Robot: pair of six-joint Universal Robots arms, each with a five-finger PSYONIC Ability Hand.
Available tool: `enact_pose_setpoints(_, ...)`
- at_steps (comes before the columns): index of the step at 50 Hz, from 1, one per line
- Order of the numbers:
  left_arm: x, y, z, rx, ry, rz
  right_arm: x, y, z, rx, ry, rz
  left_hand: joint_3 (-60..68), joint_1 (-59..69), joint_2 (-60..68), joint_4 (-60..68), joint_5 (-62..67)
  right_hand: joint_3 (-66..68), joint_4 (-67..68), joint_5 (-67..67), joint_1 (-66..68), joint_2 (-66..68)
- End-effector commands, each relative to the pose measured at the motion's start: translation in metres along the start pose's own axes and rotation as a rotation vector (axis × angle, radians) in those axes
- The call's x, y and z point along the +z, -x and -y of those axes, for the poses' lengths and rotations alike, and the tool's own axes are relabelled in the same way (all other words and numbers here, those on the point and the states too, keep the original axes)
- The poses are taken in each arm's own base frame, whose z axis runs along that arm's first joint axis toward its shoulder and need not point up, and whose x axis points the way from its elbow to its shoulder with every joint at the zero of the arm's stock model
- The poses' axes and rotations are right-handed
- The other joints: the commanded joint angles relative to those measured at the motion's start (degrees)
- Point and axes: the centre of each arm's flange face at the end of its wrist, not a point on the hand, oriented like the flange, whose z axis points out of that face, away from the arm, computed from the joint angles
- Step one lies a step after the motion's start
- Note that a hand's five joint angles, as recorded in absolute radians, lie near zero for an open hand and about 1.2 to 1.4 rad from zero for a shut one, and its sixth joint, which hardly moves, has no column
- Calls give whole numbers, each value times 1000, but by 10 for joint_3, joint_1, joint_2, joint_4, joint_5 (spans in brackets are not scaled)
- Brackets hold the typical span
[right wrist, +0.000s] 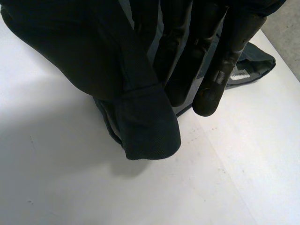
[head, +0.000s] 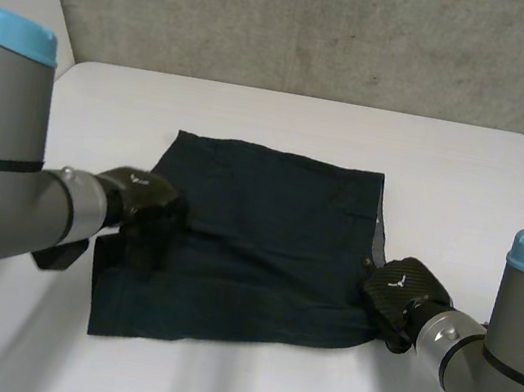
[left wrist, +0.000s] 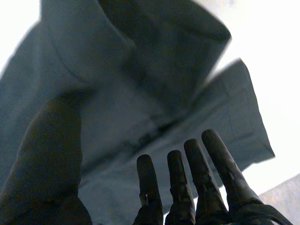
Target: Fold the shorts.
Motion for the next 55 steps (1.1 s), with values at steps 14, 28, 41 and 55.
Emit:
enact_pose_setpoints(14, -7, -11, -44, 51, 149, -51, 0, -1, 4, -5, -12, -3, 111, 110, 112, 109, 109, 117, 117, 137, 239, 130)
enact_pose_setpoints(28, -20, -39, -57, 102, 189, -106, 0, 0, 4, -4, -12, -3, 113, 112, 114, 111, 111, 117, 117, 137, 239, 130)
enact_pose_setpoints(41, -23, -29, -56, 121, 173, 18, -4, 2, 0, -9, 12, 10, 526, 525, 527, 524, 524, 117, 117, 137, 239, 130)
enact_pose_setpoints(55, -115, -55, -63, 311, 159, -22, -102, -8, 11, -69, 161, 259, 526, 525, 527, 524, 524, 117, 117, 137, 239, 130)
